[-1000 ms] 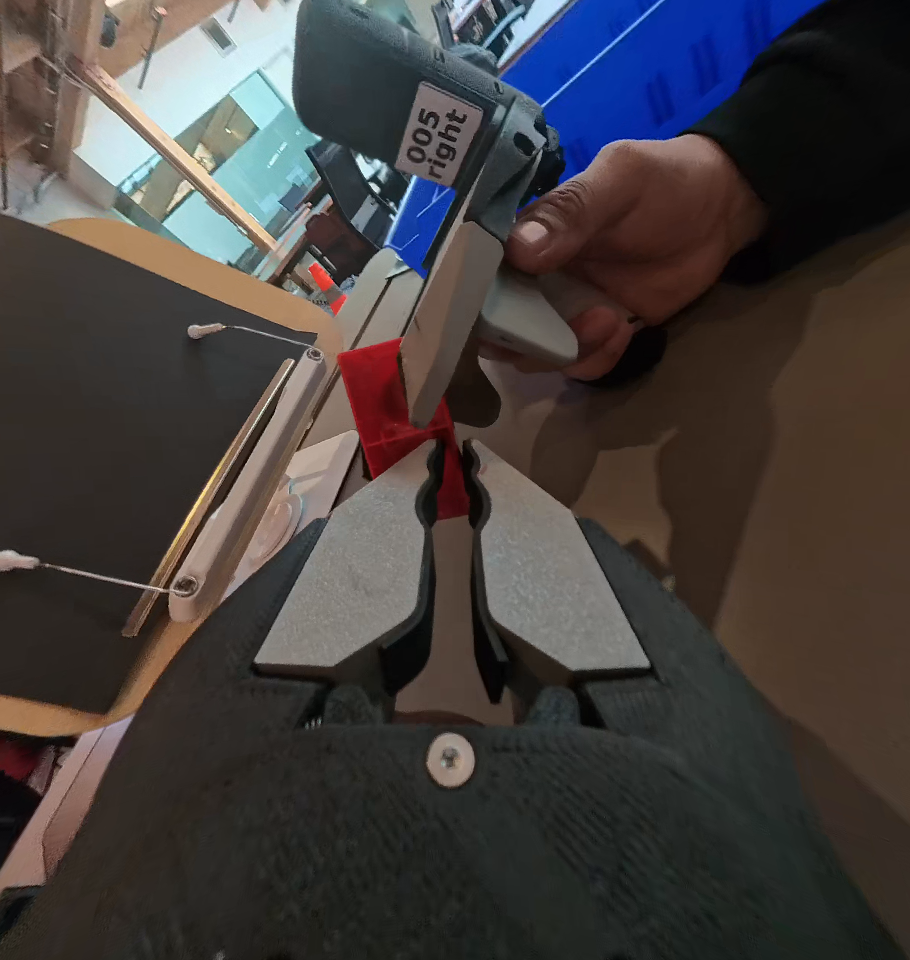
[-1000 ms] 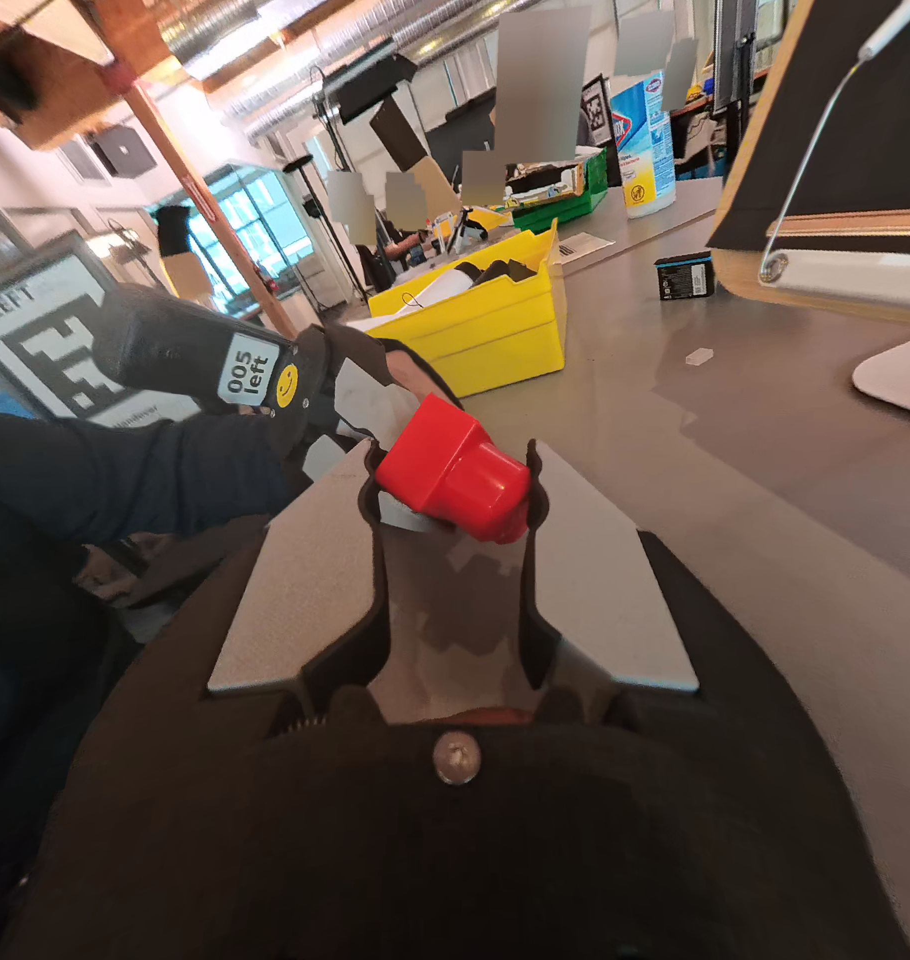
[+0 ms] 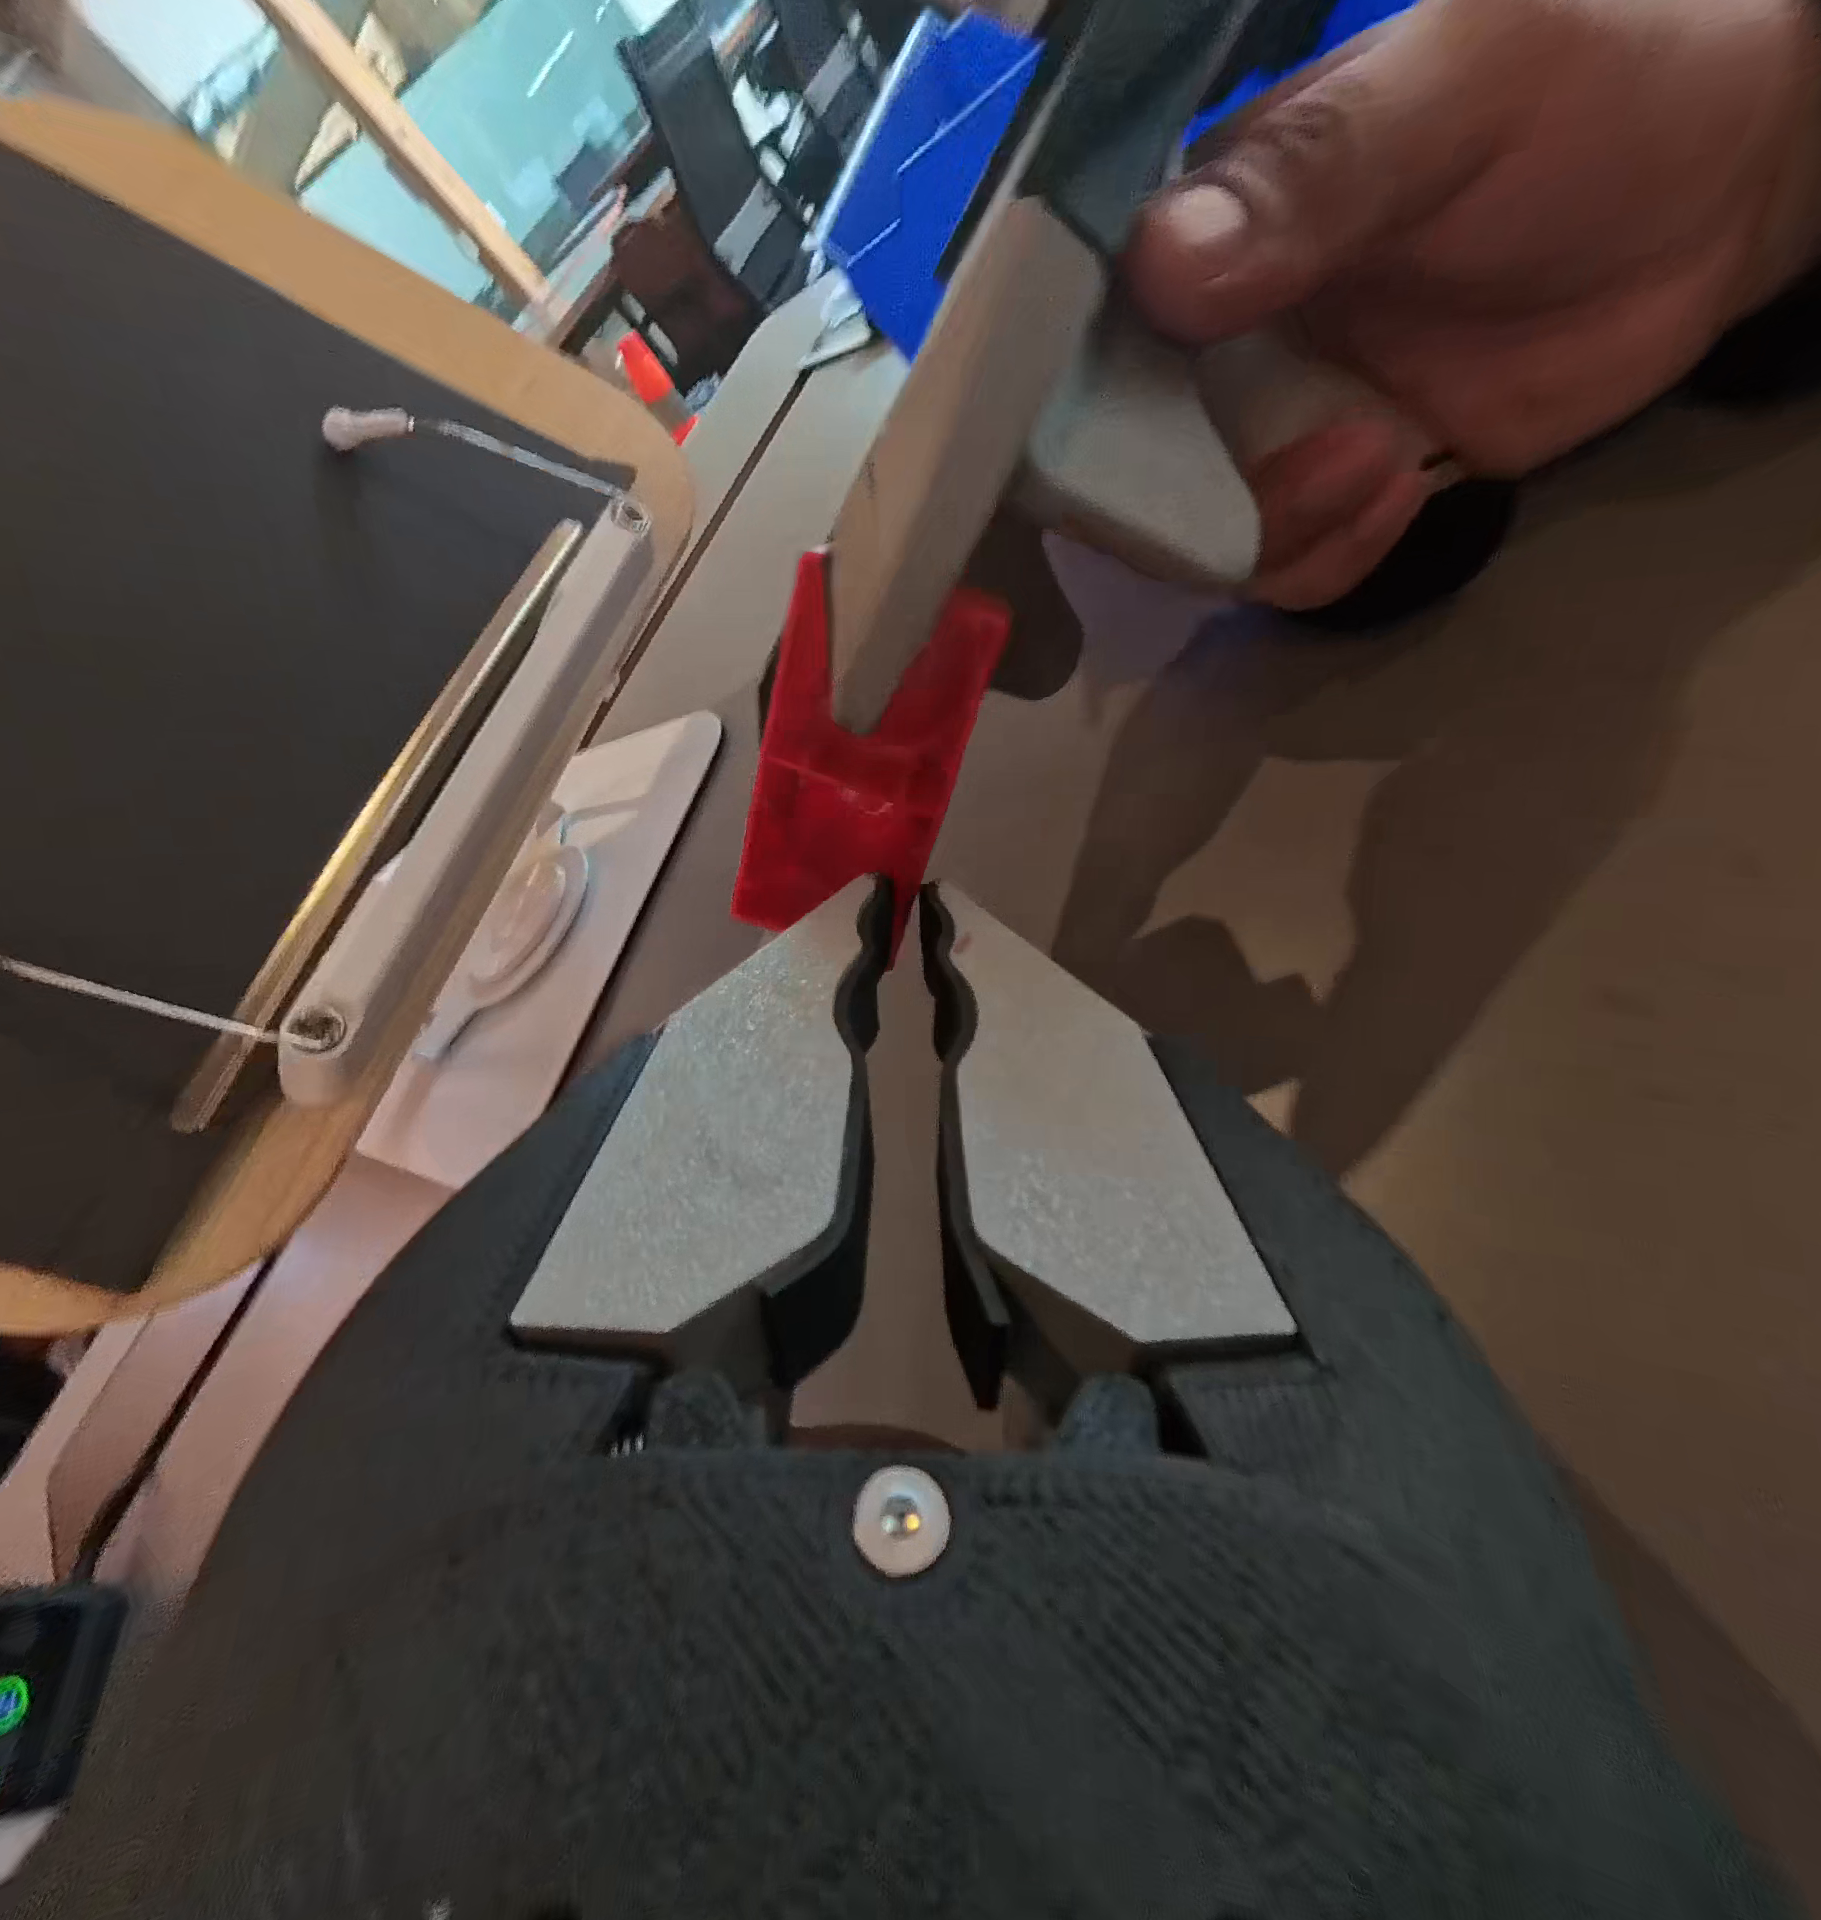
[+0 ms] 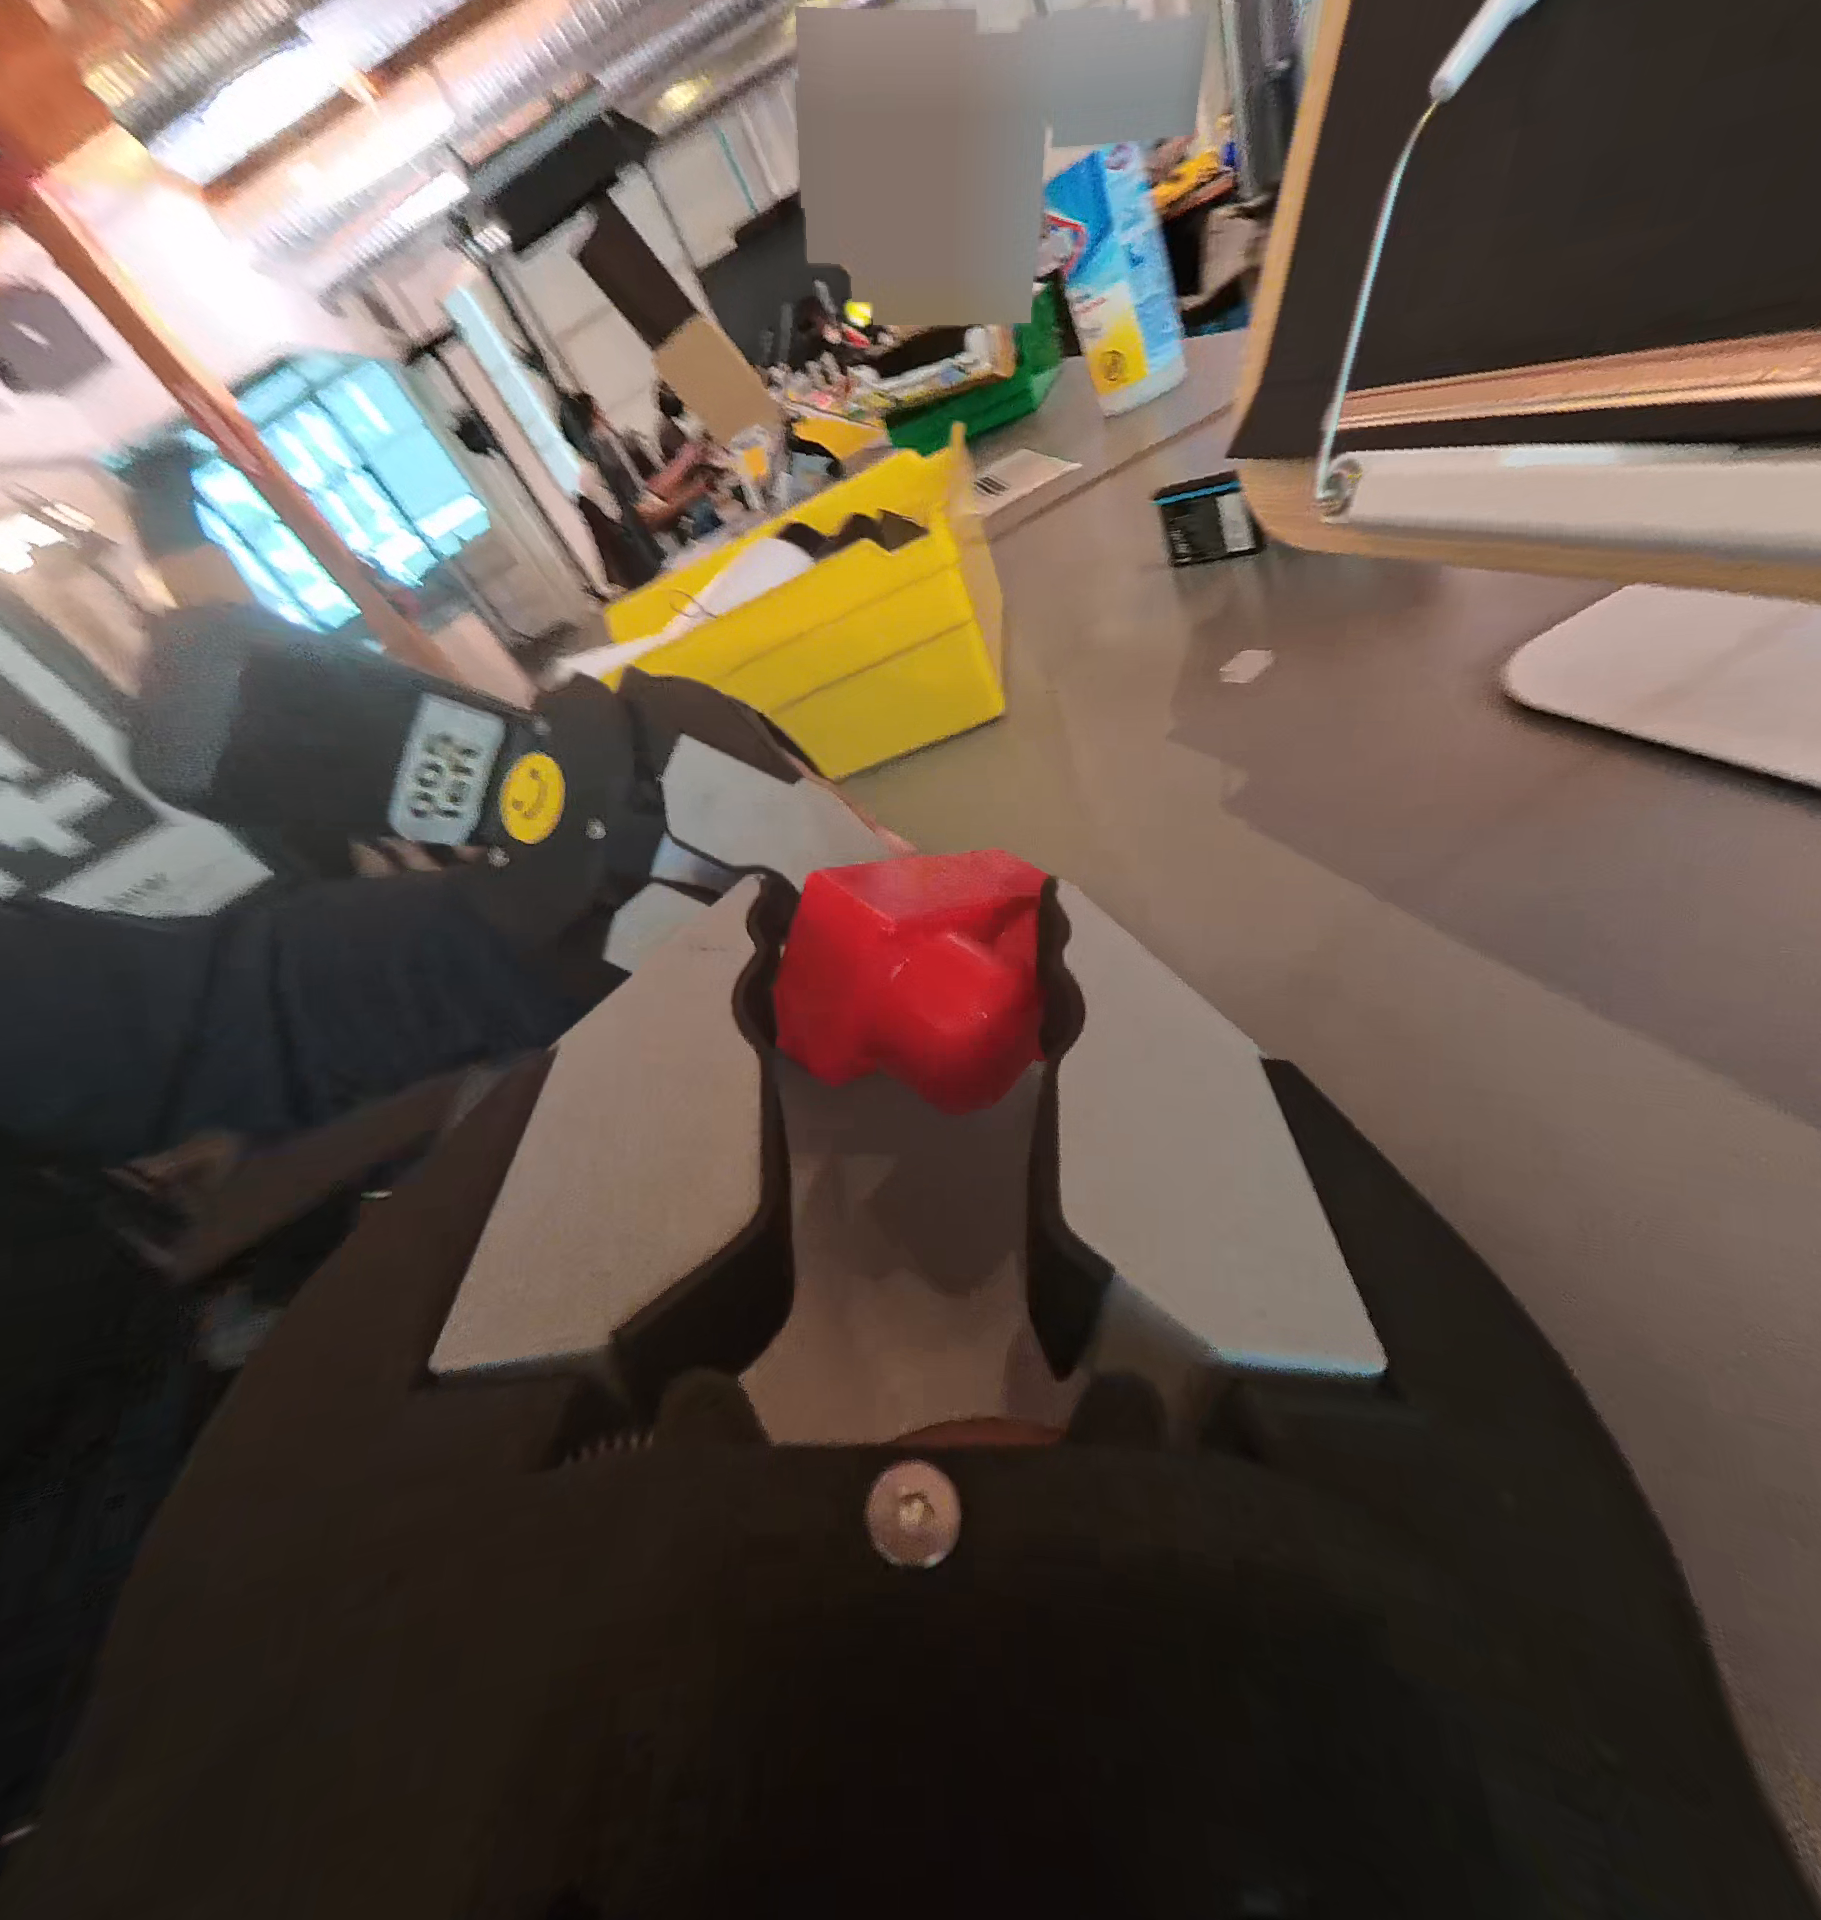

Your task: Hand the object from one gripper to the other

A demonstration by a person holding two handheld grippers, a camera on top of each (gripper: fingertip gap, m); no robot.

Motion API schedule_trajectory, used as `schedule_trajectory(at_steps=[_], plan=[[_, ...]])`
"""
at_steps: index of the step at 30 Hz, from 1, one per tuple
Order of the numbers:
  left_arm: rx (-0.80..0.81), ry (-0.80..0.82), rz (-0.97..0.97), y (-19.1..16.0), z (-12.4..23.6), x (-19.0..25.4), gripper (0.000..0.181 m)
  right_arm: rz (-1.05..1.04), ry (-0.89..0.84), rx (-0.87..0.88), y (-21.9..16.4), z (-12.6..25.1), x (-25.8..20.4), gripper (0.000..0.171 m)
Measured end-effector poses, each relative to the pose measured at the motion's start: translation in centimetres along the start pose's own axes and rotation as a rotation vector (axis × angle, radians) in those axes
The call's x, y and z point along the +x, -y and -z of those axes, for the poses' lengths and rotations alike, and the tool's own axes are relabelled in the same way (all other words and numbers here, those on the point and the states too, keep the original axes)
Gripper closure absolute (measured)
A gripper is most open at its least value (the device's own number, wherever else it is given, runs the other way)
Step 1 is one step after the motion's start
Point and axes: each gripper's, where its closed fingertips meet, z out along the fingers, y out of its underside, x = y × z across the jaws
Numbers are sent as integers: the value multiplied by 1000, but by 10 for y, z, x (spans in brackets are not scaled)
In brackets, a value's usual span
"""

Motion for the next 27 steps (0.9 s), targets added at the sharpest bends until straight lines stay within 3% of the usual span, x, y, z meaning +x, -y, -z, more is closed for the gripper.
schedule_trajectory(at_steps=[3, 4, 5, 10, 21, 27], plan=[[-46, -14, 43, -7, -3, 2, 179, 99, -87, -22, -2, 1, 5, 138], [-60, -16, 31, -9, -4, 3, 178, 116, -87, -5, 1, 4, 3, 163], [-71, -9, 8, -11, -5, 4, 178, 117, -74, 18, 5, 7, 1, 171], [-103, 18, -57, -15, -10, 6, 181, 32, -67, 34, 8, 15, 9, 171], [-103, 121, -196, -14, -13, -1, 181, 63, -152, 37, 18, 26, 22, 135], [-72, 188, -246, -4, -8, -9, 181, 67, -199, -45, 5, 21, 31, 120]])
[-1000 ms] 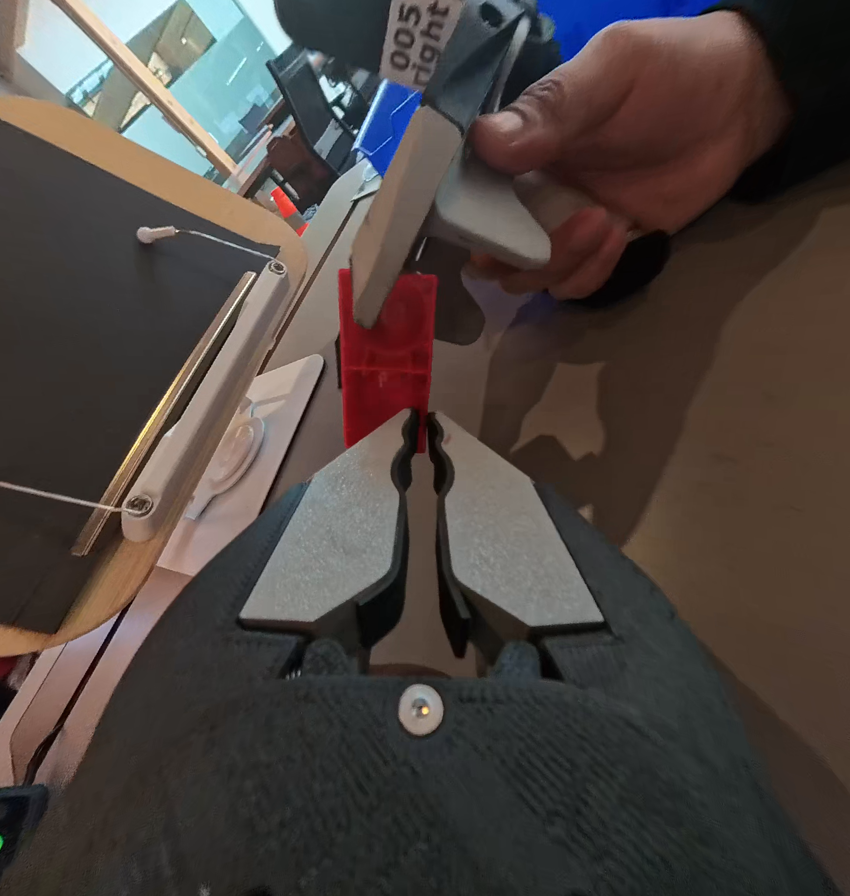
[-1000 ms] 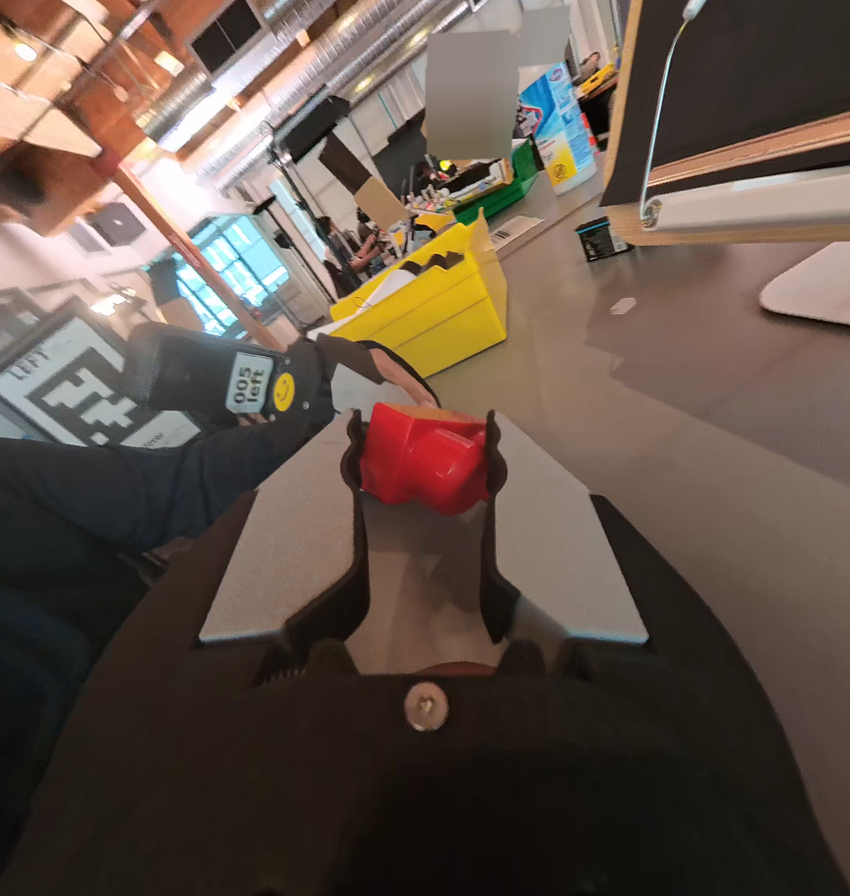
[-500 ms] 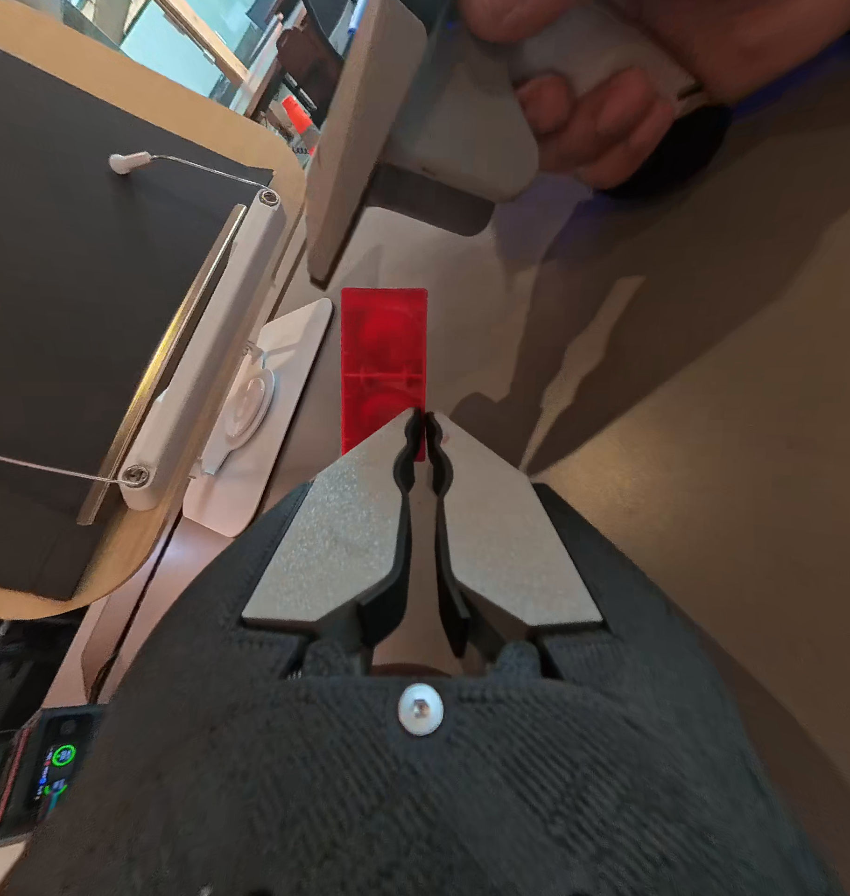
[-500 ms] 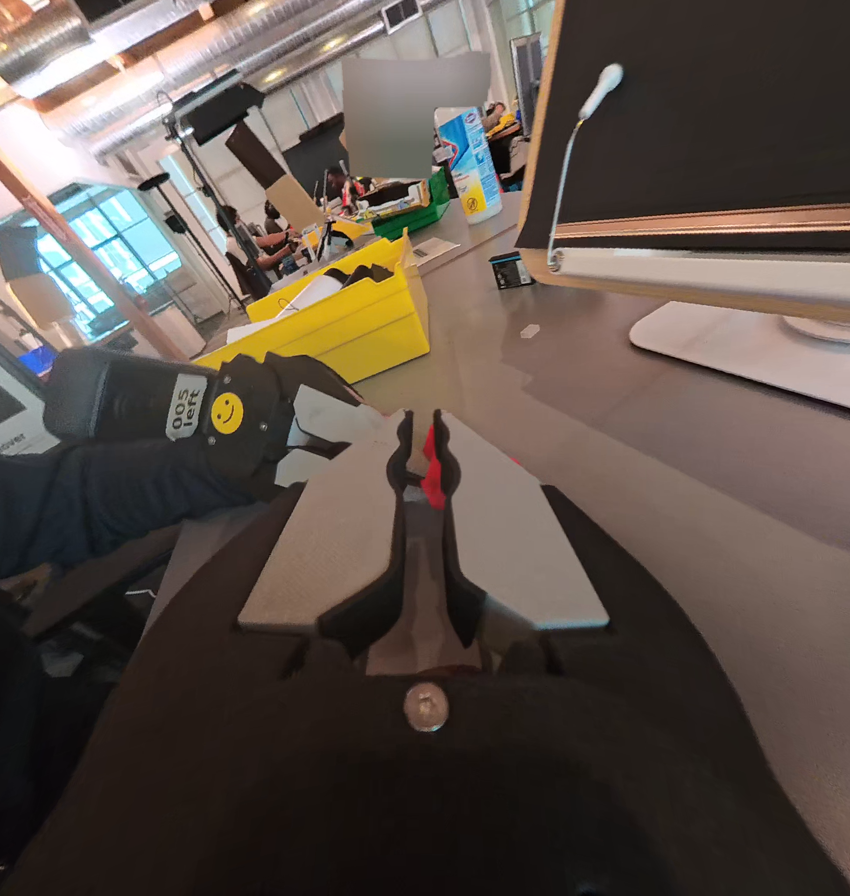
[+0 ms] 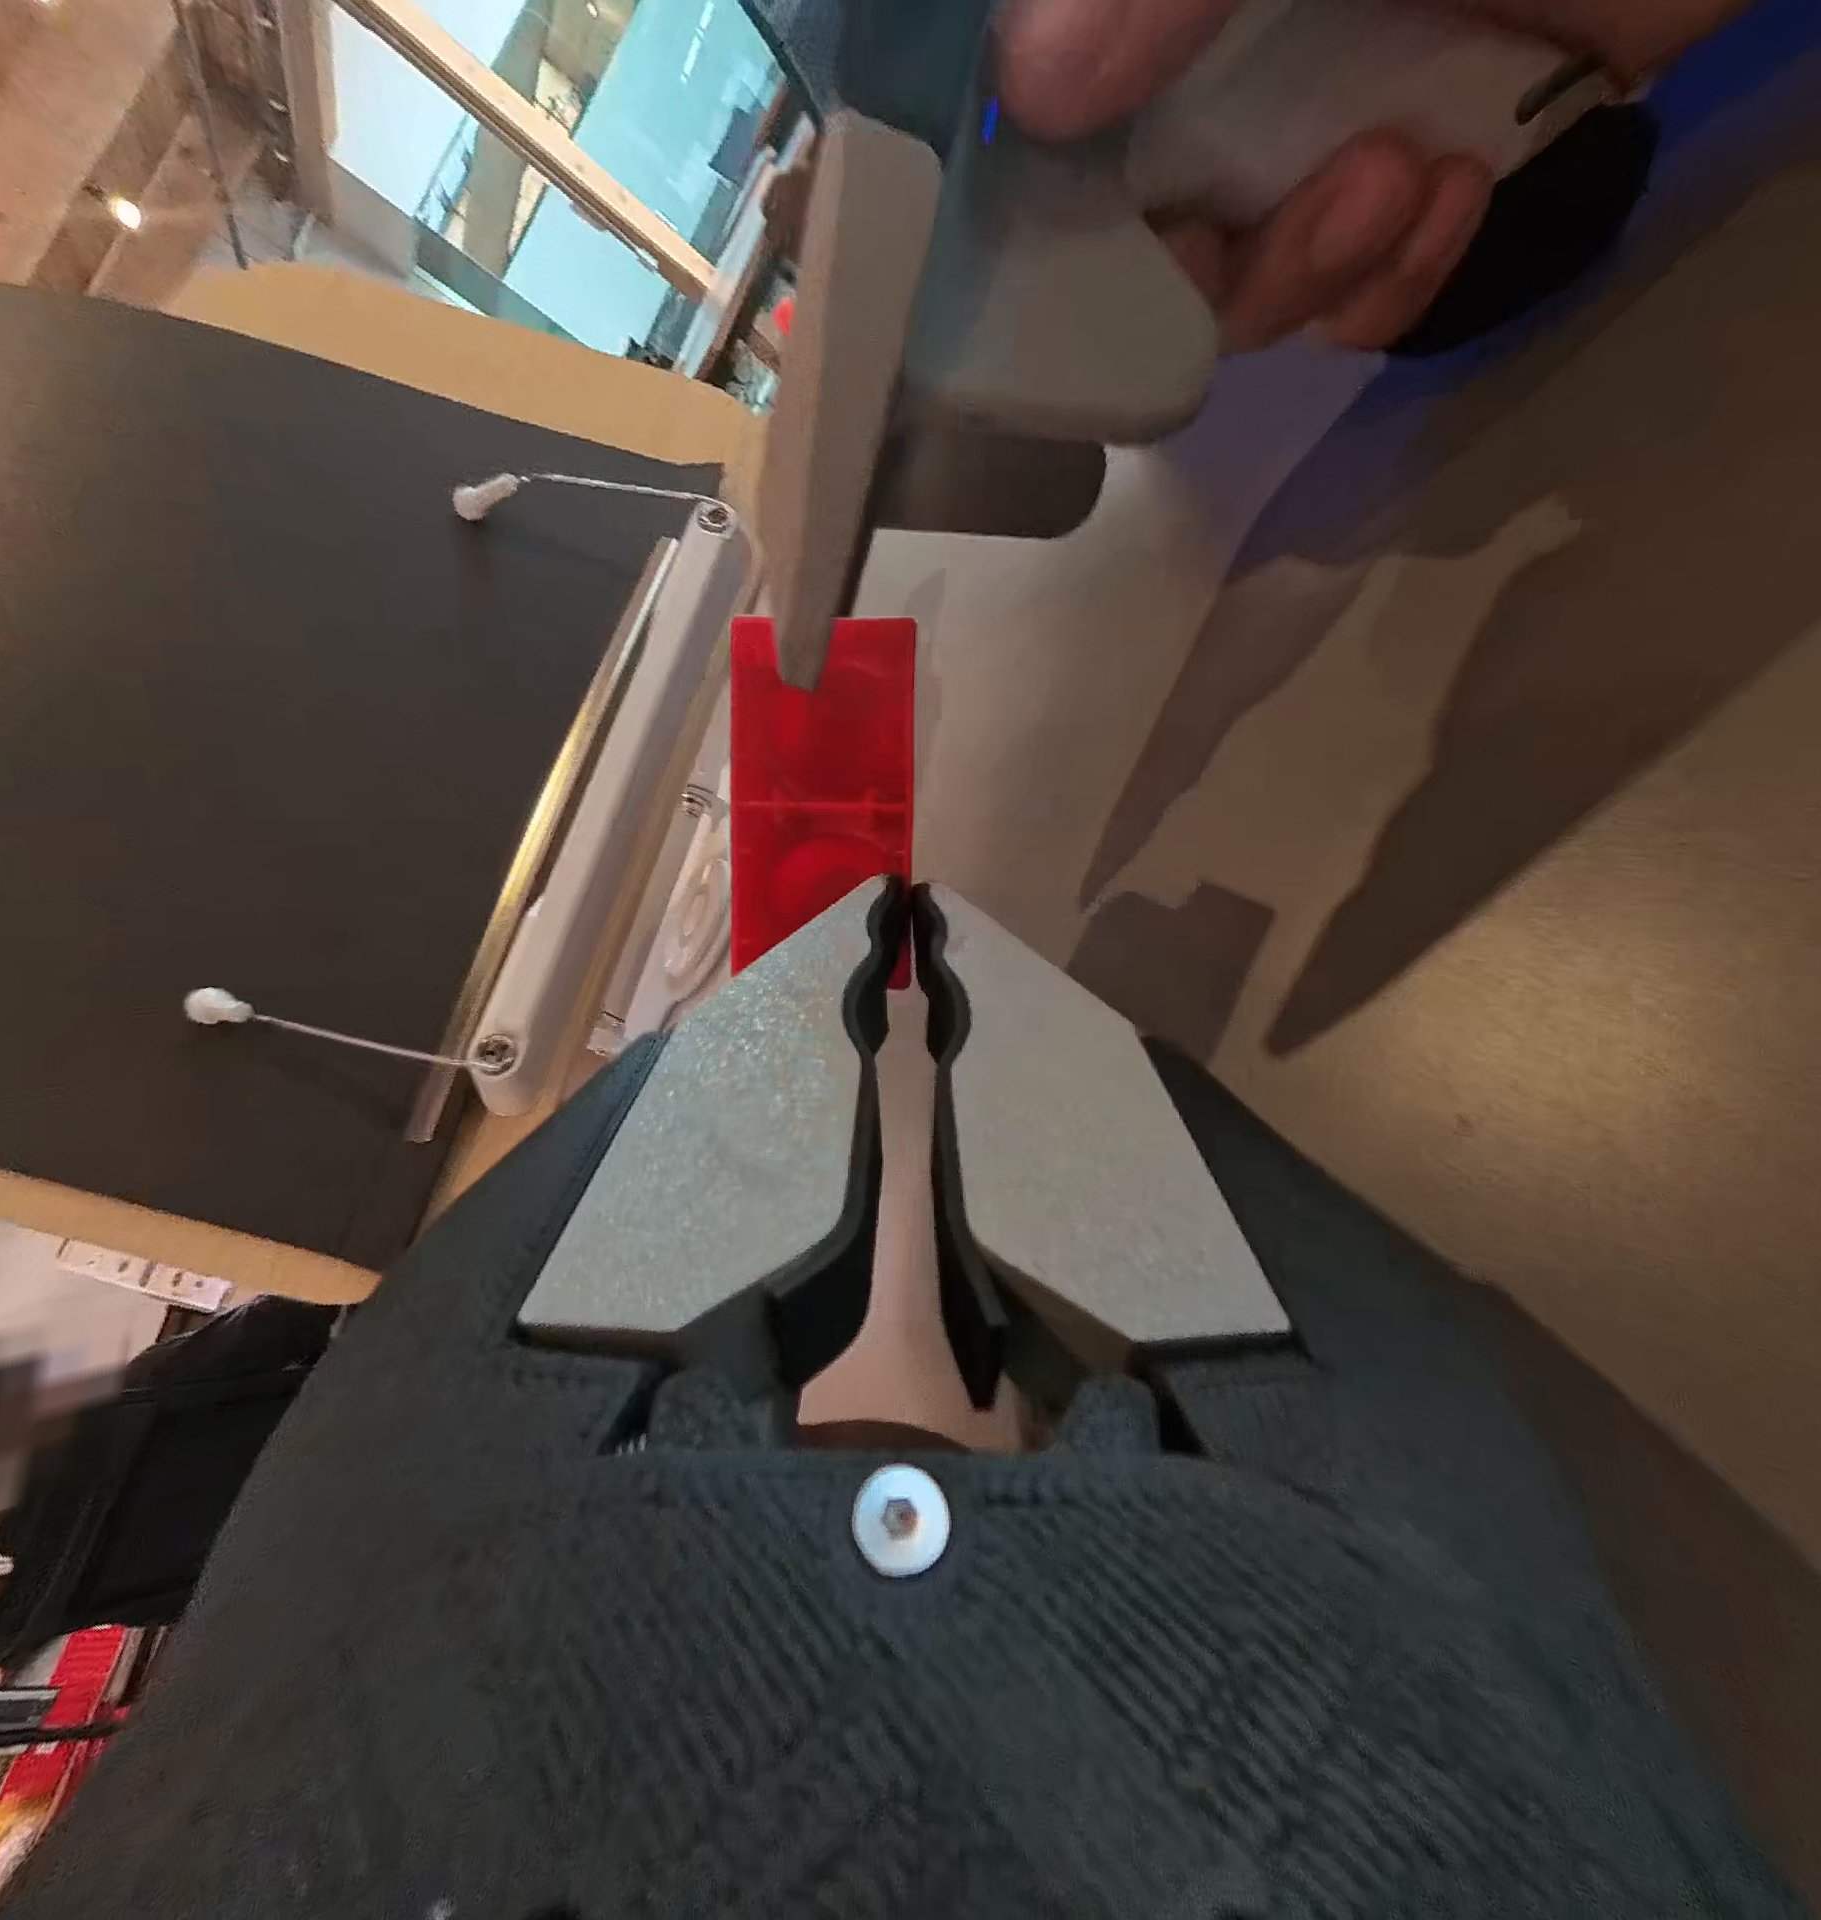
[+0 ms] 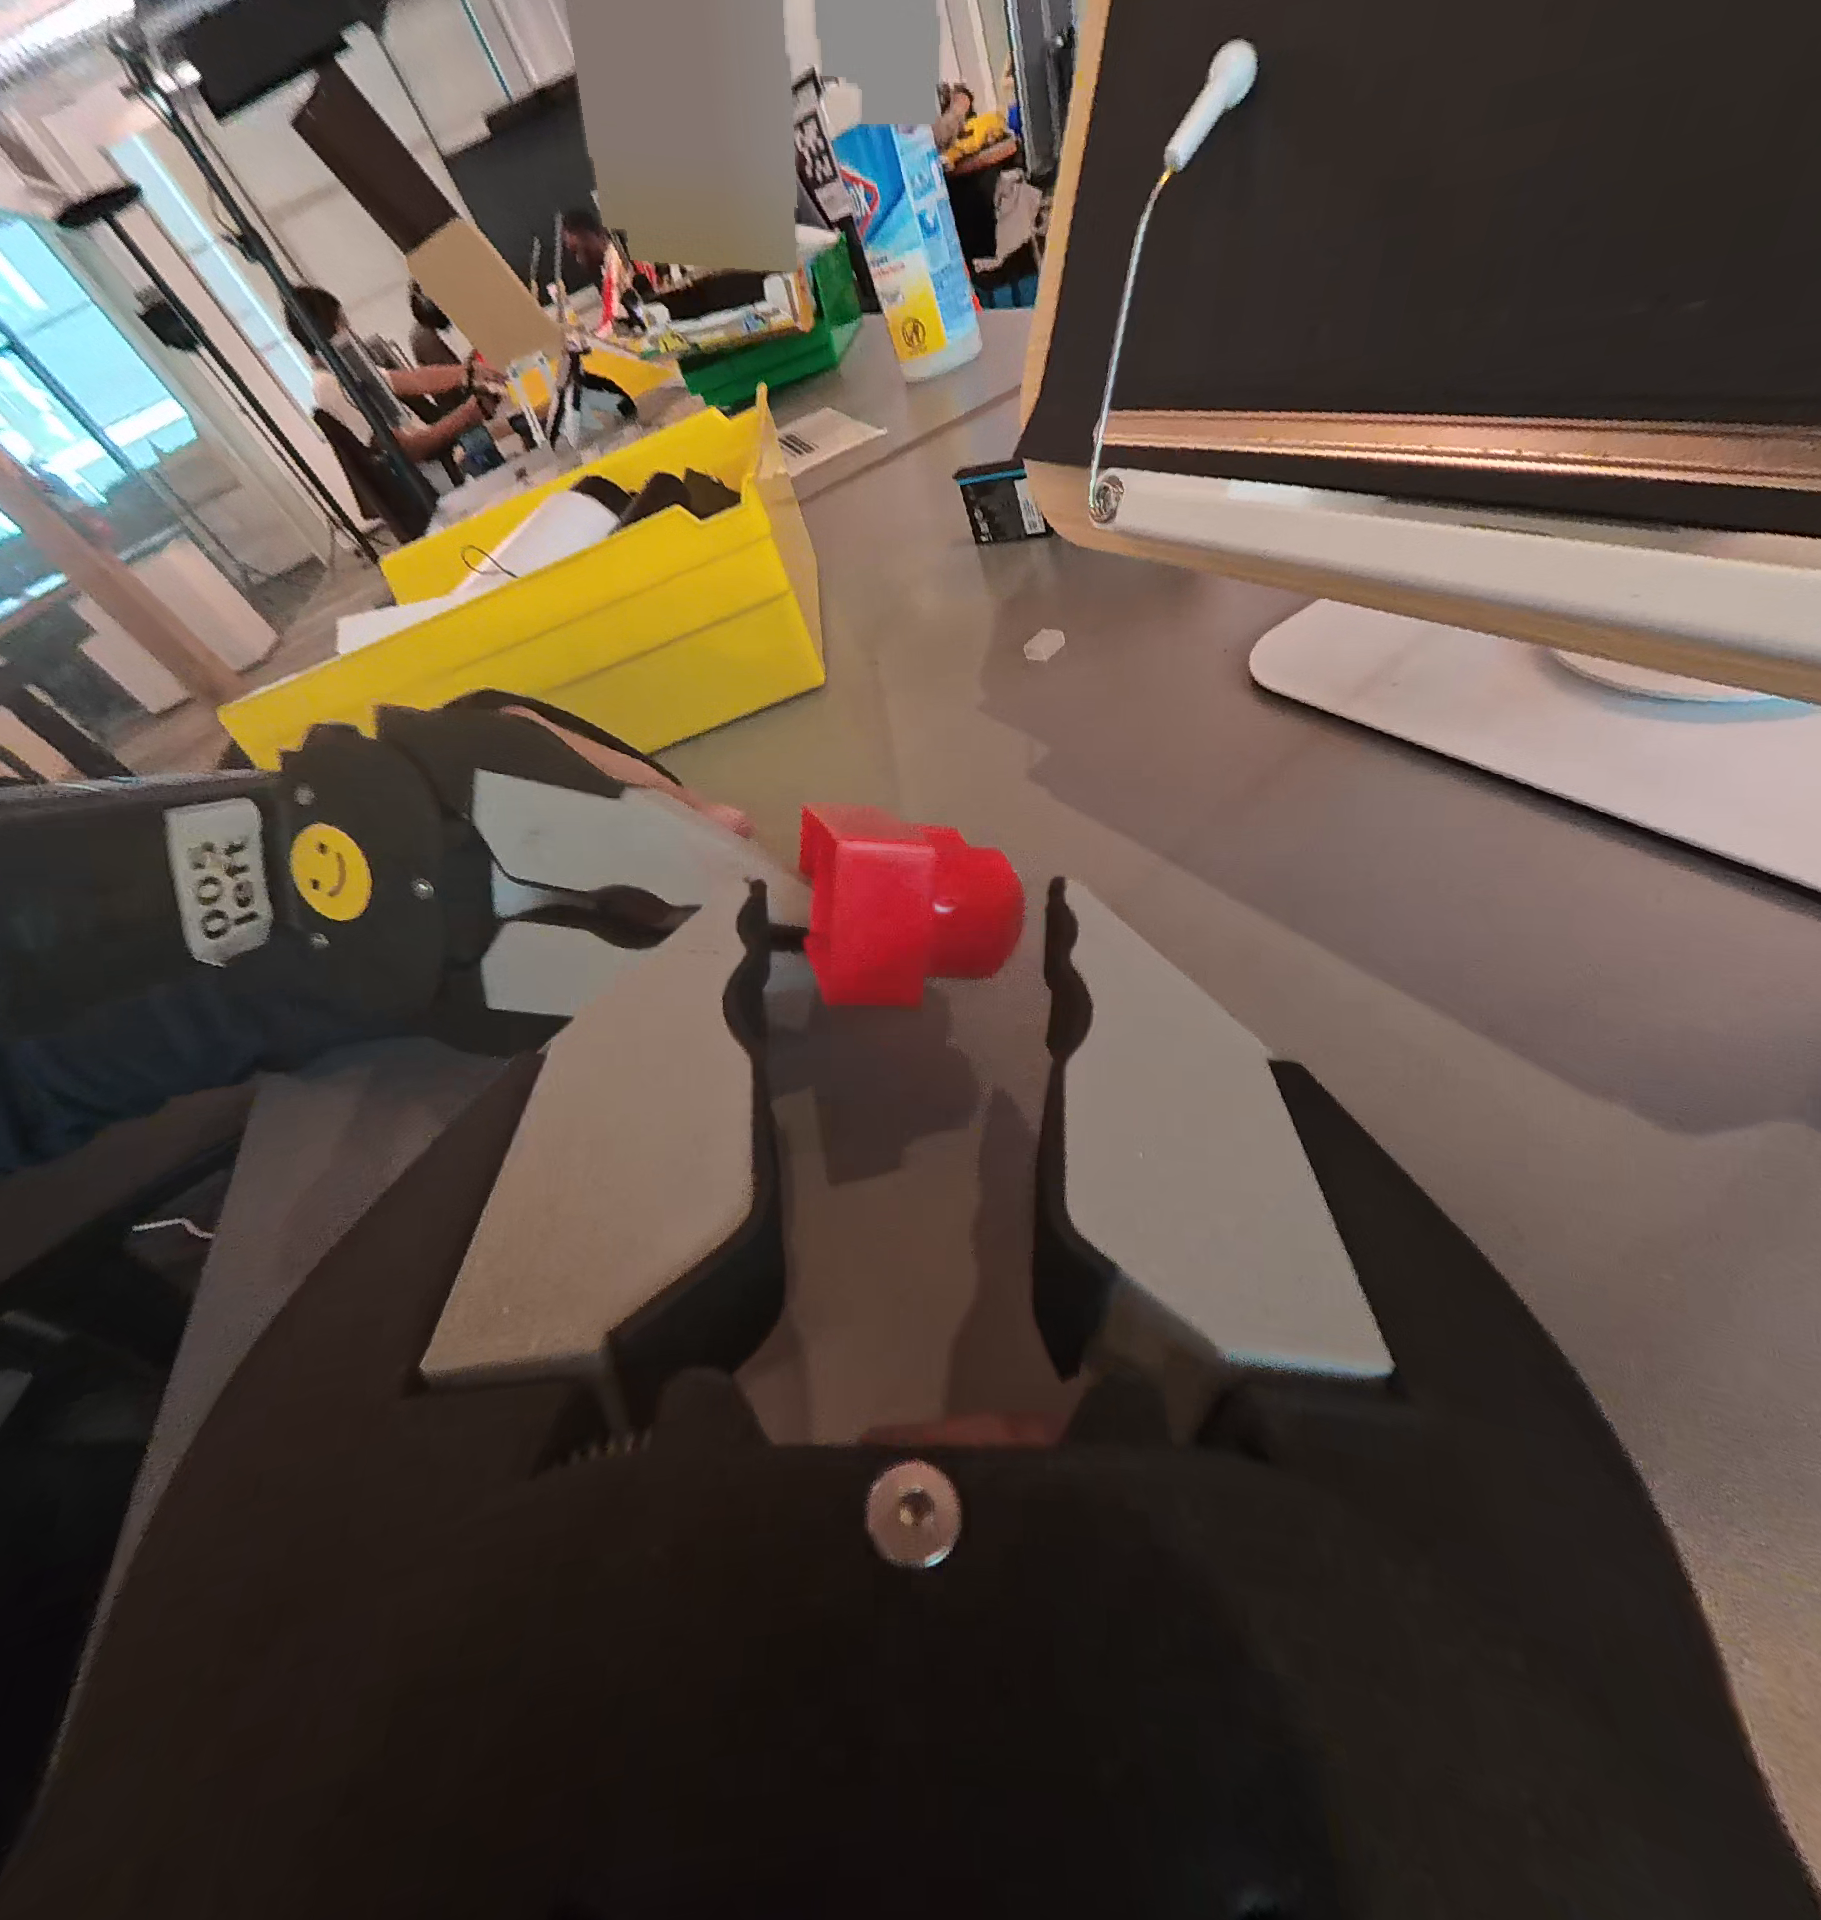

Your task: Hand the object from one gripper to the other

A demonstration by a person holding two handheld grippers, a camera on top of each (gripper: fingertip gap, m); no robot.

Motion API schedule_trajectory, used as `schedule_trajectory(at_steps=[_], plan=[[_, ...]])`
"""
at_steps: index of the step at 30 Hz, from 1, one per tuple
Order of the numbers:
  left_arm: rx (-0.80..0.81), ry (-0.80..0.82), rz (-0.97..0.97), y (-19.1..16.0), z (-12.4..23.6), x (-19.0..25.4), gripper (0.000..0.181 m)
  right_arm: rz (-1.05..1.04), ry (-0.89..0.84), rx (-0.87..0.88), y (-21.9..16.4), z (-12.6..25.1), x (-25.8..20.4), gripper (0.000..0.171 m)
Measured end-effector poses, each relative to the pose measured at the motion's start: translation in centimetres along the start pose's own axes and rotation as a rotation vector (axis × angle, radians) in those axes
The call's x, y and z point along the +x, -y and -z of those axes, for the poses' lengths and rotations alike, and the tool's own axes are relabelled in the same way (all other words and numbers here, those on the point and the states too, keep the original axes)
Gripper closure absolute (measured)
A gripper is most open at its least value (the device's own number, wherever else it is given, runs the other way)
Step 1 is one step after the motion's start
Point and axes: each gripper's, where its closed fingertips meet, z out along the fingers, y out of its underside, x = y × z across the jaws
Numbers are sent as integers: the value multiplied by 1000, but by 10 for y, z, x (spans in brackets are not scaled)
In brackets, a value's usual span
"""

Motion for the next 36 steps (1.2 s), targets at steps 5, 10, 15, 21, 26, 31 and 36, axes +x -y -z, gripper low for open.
schedule_trajectory(at_steps=[5, 10, 15, 21, 26, 31, 36], plan=[[57, -15, 30, 9, 4, 0, 181, -10, 29, -28, -8, -7, -5, 118], [129, -88, 40, 21, 8, 14, 181, -59, 121, -55, -14, -11, -19, 123], [110, -77, 2, 19, 7, 15, 181, -63, 107, -83, -18, -11, -16, 123], [102, -79, -25, 17, 6, 18, 181, -62, 96, -96, -20, -13, -15, 123], [93, -82, -54, 16, 5, 22, 181, -48, 86, -103, -21, -14, -15, 123], [88, -79, -81, 15, 4, 25, 180, -42, 80, -109, -22, -14, -15, 123], [104, -74, -100, 18, 6, 26, 179, -63, 99, -95, -21, -14, -17, 123]])
